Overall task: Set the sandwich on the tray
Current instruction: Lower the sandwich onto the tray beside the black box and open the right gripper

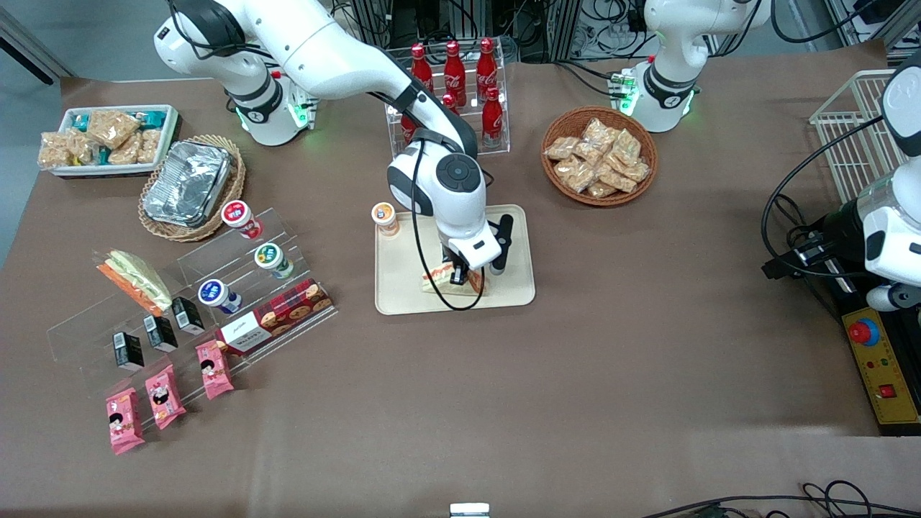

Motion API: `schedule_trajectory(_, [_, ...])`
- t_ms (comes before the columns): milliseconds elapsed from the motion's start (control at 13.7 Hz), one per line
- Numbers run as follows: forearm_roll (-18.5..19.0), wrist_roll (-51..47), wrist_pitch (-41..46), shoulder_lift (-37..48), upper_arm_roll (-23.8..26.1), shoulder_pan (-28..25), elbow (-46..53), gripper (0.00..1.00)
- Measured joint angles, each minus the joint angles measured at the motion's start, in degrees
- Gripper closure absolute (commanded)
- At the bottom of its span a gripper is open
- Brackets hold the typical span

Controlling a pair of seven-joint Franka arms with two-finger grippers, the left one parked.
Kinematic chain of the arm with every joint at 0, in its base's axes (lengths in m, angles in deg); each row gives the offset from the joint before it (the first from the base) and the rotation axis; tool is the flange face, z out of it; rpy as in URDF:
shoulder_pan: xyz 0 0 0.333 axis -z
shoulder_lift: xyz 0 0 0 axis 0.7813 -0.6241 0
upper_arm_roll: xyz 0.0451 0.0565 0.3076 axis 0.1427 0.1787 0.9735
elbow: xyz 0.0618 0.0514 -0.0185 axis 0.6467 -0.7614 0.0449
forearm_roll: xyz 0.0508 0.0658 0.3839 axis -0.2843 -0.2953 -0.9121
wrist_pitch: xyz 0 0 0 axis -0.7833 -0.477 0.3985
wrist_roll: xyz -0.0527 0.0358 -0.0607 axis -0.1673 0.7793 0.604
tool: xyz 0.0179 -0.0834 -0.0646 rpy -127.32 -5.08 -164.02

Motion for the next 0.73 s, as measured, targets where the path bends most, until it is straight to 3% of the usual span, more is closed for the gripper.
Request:
schedule_trajectory(73, [0.00, 0.60, -0.62, -0.17, 0.00, 0.00, -0.39, 1.00])
schedule_trajectory(146, [0.00, 1.31, -1.01, -0.24, -0.01, 0.01, -0.74, 0.89])
schedule_trajectory(220, [0.00, 1.96, -1.13, -0.26, -0.04, 0.06, -0.91, 0.63])
schedule_trajectory(293, [0.00, 2.32, -1.16, -0.25, -0.06, 0.11, -0.93, 0.13])
schedule_trajectory(366, [0.00, 2.46, -1.16, -0.25, -0.06, 0.12, -0.93, 0.00])
schedule_trajectory(732, [0.00, 3.23, -1.35, -0.13, -0.09, 0.29, -0.90, 0.00])
